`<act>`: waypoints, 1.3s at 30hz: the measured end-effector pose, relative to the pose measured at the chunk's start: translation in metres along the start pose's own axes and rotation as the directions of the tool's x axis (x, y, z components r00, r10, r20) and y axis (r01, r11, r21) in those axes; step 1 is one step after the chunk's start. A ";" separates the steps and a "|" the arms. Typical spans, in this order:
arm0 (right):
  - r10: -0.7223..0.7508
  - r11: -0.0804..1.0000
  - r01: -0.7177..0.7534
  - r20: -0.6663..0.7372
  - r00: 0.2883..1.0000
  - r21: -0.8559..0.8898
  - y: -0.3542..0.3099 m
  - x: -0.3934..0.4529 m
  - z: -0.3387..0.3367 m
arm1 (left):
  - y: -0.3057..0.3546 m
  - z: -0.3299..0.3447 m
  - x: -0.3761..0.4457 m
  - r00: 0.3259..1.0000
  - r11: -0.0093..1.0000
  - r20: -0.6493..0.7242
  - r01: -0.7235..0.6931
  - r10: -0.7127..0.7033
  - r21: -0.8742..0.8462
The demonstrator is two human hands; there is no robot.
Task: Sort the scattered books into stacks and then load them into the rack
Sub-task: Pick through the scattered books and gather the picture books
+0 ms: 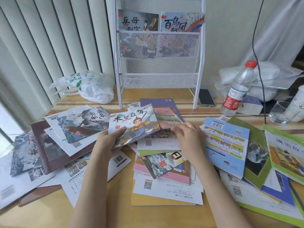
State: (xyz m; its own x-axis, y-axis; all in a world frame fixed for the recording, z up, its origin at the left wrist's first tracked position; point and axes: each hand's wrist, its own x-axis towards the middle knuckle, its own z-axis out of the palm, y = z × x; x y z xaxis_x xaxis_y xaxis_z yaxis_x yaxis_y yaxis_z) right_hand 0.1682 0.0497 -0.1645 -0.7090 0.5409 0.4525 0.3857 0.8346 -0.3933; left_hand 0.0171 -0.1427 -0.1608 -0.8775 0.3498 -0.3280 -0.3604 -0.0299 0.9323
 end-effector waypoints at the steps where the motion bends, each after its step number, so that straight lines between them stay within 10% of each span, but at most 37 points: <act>1: 0.070 0.987 -0.053 -0.109 0.992 0.154 0.002 0.002 0.000 | 0.001 -0.001 -0.001 1.000 1.000 0.022 0.000 0.000 -0.006; 4: 0.253 0.915 -0.124 -0.309 0.917 0.383 0.009 0.013 -0.005 | 0.001 -0.003 -0.005 0.996 0.999 0.076 -0.042 0.041 0.024; 13: 0.405 0.910 -0.245 -0.591 0.698 0.334 -0.002 0.017 -0.036 | -0.004 -0.007 -0.006 0.994 0.973 0.017 -0.112 0.111 0.203; 19: 0.422 0.882 -0.184 -0.556 0.716 0.433 0.011 0.006 -0.048 | -0.009 0.010 -0.004 0.988 0.955 0.093 -0.144 0.124 0.259; 26: 0.605 0.796 -0.365 -0.662 0.443 0.483 0.037 0.011 -0.088 | -0.014 0.019 -0.005 0.976 0.906 0.085 -0.219 0.201 0.362; 32: 0.571 0.796 -0.546 -0.621 0.536 0.260 0.070 0.051 -0.120 | -0.015 0.020 -0.003 0.952 0.829 0.056 -0.290 0.300 0.479; 39: 0.632 0.734 -0.629 -0.079 0.771 -0.257 0.137 0.083 -0.053 | -0.016 0.018 0.001 0.944 0.783 0.029 -0.288 0.327 0.552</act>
State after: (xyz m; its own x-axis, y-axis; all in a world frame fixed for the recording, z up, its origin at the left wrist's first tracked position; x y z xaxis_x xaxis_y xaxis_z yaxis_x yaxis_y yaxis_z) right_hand 0.1935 0.2149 -0.1381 -0.2556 0.9529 0.1635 0.8807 0.2992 -0.3672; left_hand 0.0278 -0.1255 -0.1735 -0.9377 0.3475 -0.0003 0.1451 0.3922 0.9084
